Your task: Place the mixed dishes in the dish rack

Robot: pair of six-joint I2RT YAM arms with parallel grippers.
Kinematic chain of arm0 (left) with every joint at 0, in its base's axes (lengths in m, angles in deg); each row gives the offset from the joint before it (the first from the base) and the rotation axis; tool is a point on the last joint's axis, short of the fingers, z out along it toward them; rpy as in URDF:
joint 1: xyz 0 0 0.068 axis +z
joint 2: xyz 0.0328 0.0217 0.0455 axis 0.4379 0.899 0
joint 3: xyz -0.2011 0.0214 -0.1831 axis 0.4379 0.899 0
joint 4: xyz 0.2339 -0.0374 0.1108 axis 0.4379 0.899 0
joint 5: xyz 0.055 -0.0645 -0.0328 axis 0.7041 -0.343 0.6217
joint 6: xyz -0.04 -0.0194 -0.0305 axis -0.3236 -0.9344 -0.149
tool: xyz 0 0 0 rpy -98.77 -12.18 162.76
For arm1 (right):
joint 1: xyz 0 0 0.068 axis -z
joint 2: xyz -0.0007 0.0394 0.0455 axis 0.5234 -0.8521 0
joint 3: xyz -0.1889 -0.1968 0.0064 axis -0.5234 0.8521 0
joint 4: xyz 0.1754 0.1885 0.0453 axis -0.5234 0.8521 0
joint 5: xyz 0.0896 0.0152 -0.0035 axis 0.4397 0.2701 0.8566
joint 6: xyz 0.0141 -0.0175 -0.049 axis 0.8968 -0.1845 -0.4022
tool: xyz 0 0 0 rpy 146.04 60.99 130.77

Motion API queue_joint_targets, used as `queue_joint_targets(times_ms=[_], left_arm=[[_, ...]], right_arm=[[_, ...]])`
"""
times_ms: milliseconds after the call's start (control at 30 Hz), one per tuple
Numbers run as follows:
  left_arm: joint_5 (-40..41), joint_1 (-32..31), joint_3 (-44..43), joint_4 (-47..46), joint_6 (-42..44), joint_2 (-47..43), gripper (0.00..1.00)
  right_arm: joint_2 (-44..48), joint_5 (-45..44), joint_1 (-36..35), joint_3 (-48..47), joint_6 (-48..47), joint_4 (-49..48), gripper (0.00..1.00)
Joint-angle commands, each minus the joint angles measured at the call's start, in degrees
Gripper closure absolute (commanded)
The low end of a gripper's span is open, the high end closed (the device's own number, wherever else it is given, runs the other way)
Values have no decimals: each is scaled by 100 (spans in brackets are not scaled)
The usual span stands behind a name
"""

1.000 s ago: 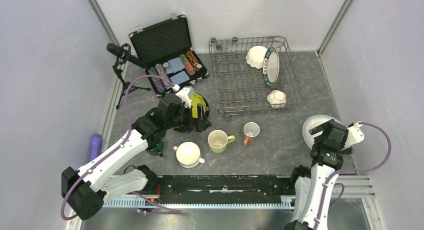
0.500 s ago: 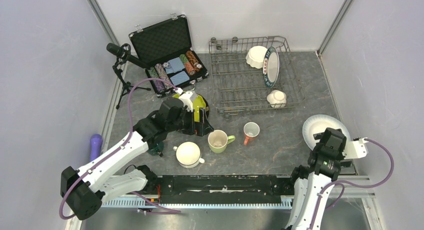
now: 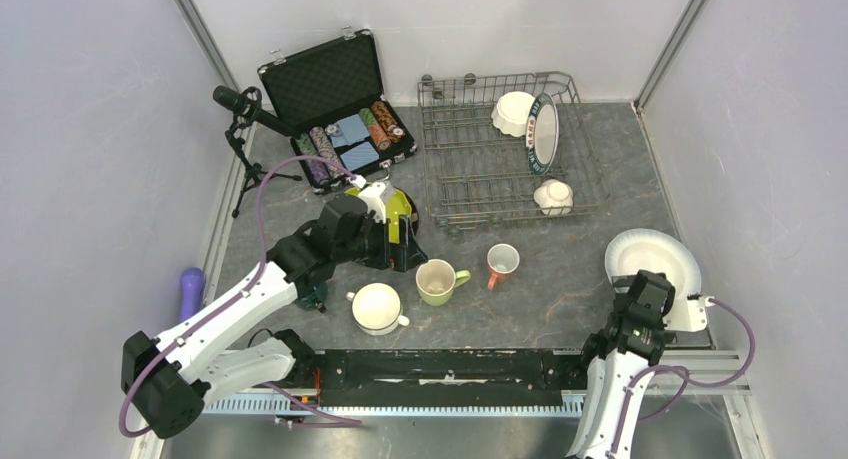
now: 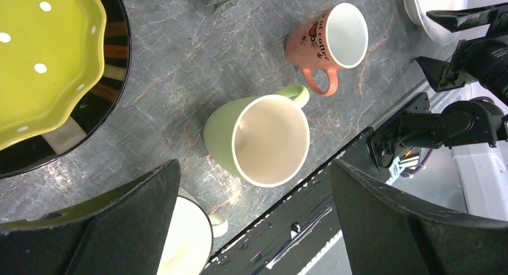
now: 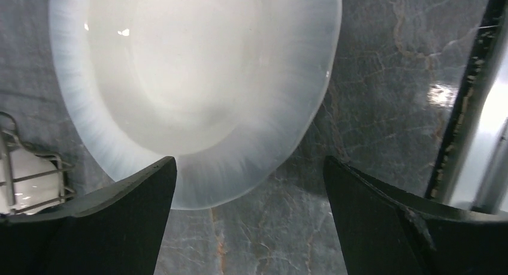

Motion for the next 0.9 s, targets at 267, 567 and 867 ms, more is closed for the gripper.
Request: queue_joint_targets(times_ms=[267,567,867], left_arm=[[-208,-16,-15,-224,-33,186,0],[-229,-17,-28,-222,22,269,0],[-251,-16,-55,-223,39,290,0]], right_arm=[[757,158,11,953,1488,-951,9],[673,-63,11,966,1922,-723,44],[720,-268,11,1051,1799,-672,75]])
